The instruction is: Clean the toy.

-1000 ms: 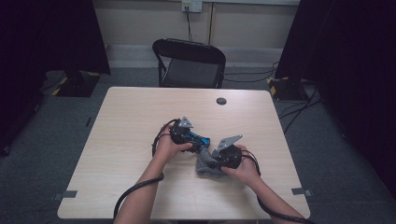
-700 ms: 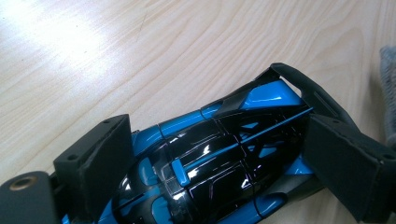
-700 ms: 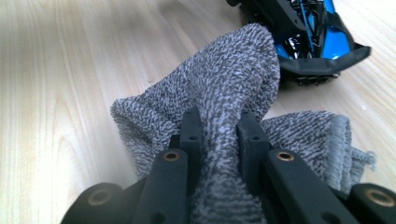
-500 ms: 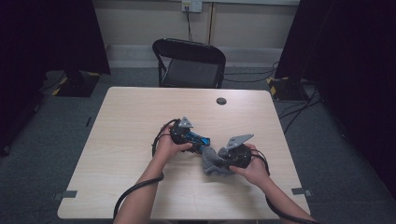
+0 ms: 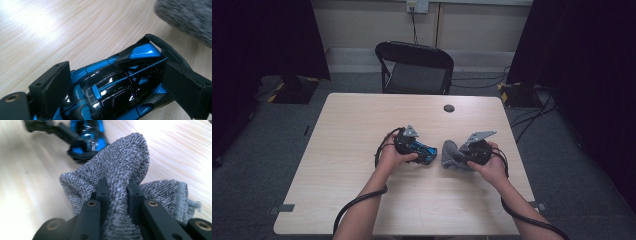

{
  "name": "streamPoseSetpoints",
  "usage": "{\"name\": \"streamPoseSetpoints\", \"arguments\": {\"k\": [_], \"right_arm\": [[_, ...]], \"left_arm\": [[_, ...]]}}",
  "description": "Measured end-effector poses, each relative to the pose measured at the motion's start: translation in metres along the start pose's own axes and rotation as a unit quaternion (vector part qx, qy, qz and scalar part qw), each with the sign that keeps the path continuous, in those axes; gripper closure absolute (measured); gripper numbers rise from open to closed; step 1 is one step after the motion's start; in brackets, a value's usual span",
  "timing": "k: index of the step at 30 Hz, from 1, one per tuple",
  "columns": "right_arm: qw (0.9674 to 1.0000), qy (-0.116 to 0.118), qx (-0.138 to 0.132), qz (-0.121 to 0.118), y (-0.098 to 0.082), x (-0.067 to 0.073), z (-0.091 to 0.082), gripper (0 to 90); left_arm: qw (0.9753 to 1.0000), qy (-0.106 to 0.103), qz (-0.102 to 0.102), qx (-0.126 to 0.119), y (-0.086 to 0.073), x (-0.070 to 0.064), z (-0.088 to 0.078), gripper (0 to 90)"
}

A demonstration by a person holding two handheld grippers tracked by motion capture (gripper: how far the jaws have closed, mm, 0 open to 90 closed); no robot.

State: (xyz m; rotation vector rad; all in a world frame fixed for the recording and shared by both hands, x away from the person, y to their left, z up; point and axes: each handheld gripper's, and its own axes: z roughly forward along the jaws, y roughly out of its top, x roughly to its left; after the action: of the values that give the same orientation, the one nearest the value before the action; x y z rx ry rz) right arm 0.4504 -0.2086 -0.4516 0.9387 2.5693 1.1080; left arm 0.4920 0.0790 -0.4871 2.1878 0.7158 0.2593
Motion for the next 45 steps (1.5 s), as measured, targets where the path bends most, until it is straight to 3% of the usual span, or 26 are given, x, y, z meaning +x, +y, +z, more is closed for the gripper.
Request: {"name": "streamPoseSetpoints", "arguments": {"k": [5,14,27,45], "right_arm": [[0.9998,-0.013,0.002,0.017,0.001,-0.012,0.007,76.0],[0.9988,-0.028,0.016,0.036,0.002,-0.02,0.026,75.9],[0.9994,-0.013,0.03,0.005,0.009,-0.001,0.047,75.6],[0.9996,0.019,0.018,0.003,0.001,0.008,0.044,75.7]], "left_arm": [[1.0,0.0,0.0,0.0,0.0,0.0,0.0,8.5],[1.0,-0.001,-0.001,-0.004,-0.001,0.0,0.0,8.5],[0.9999,0.0,-0.002,-0.01,-0.002,-0.001,0.0,8.5],[0.9999,0.0,-0.003,-0.011,-0.003,-0.001,0.0,8.5]]}}
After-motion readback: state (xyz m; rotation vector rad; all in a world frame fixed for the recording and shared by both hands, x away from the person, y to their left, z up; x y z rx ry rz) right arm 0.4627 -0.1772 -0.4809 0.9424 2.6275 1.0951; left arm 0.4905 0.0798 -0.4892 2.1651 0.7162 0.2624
